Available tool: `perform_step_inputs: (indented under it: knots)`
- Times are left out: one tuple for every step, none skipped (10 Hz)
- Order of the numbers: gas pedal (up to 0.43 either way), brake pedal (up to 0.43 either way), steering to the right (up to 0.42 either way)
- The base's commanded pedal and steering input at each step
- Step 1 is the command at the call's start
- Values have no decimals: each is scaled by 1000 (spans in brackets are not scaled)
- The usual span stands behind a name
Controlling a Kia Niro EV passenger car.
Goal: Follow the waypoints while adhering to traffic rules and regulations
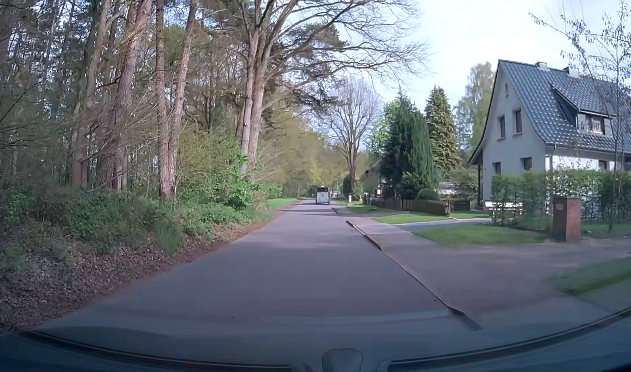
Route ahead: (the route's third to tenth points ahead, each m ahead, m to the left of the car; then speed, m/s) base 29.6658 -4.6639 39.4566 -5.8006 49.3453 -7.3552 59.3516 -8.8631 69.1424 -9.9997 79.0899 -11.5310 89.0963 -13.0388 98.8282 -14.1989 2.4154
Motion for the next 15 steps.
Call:
perform_step_inputs:
  knots:
    - [0, 0, 3]
    - [20, 0, 4]
    - [28, 0, 4]
    - [28, 0, 4]
    - [28, 0, 4]
    - [28, 0, 4]
    - [59, 0, 4]
    - [67, 0, 4]
    - [79, 0, 4]
    - [79, 0, 3]
    - [79, 0, 3]
    - [79, 0, 3]
    - [79, 0, 4]
    - [79, 0, 4]
    - [79, 0, 4]
